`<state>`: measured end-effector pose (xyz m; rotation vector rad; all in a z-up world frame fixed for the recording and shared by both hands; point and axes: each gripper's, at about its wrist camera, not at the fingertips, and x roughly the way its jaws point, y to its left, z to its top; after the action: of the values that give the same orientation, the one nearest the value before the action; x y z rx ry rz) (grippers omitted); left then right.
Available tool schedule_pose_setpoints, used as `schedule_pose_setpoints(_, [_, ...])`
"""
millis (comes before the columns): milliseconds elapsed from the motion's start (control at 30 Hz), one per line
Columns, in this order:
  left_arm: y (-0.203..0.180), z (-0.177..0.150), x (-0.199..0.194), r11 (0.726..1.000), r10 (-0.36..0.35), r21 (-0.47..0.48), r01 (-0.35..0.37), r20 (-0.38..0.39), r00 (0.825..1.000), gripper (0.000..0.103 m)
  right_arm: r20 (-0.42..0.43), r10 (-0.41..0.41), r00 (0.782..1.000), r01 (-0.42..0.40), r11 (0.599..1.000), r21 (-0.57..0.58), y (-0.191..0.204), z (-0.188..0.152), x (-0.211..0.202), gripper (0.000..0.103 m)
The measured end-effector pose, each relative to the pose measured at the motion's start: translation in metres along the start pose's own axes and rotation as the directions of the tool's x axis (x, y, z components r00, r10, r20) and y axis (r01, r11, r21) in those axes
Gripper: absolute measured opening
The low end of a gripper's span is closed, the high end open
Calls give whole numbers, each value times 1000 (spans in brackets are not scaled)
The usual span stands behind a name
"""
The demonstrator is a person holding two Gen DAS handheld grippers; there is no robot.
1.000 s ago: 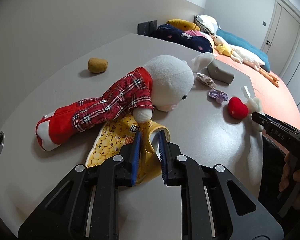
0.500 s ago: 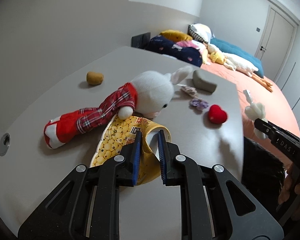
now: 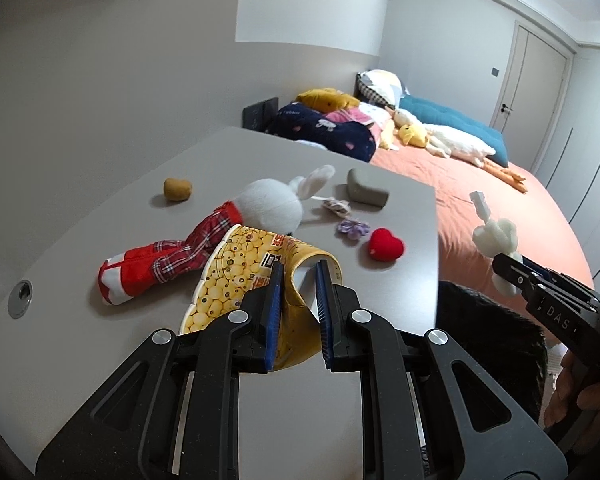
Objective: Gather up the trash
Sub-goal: 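Lift the yellow cup with the left tool while the right tool carries the white plush over the bin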
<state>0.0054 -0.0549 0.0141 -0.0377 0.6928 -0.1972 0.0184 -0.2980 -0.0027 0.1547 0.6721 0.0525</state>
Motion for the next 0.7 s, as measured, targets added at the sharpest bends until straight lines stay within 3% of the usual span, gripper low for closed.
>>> schedule_pose_setpoints(700, [-67, -9, -29, 992, -94, 82, 91, 30, 995, 16, 67, -52, 996, 50, 998, 33, -37, -22, -72, 25])
